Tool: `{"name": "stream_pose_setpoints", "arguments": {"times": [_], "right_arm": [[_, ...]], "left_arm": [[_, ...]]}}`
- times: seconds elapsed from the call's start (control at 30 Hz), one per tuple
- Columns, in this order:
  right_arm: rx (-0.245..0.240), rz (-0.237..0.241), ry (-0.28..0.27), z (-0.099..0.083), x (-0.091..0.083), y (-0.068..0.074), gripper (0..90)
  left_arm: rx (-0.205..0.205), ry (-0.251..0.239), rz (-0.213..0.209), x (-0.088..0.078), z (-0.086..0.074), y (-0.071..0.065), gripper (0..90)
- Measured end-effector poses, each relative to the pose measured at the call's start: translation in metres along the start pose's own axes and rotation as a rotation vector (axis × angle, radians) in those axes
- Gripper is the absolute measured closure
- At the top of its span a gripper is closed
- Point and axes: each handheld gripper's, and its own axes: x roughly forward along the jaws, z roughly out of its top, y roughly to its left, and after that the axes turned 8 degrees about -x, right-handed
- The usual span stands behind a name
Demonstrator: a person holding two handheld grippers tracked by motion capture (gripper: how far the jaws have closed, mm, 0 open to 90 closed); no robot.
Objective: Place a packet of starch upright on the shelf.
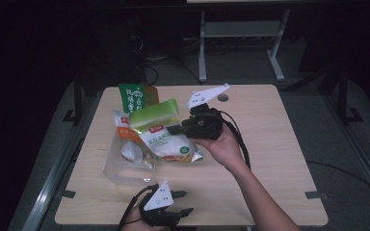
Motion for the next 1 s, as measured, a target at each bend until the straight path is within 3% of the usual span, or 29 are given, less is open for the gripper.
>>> {"name": "stream_pose_setpoints", "arguments": {"times": [0.5, 0.87, 1.0], "right_arm": [[-0.039, 0.069, 0.030, 0.035, 0.060, 0.009, 89.5], [-0.032, 0.139, 0.070, 0.037, 0.114, 0.014, 89.5], [-0.004, 0.179, 0.068, 0.034, 0.133, 0.014, 89.4]], "left_arm": [[0.022, -0.006, -0.002, -0.002, 0.001, 0.000, 46.1], [0.008, 0.001, -0.011, 0.001, -0.001, 0.000, 44.9], [-0.001, -0.001, -0.016, 0.001, -0.001, -0.001, 44.8]]}}
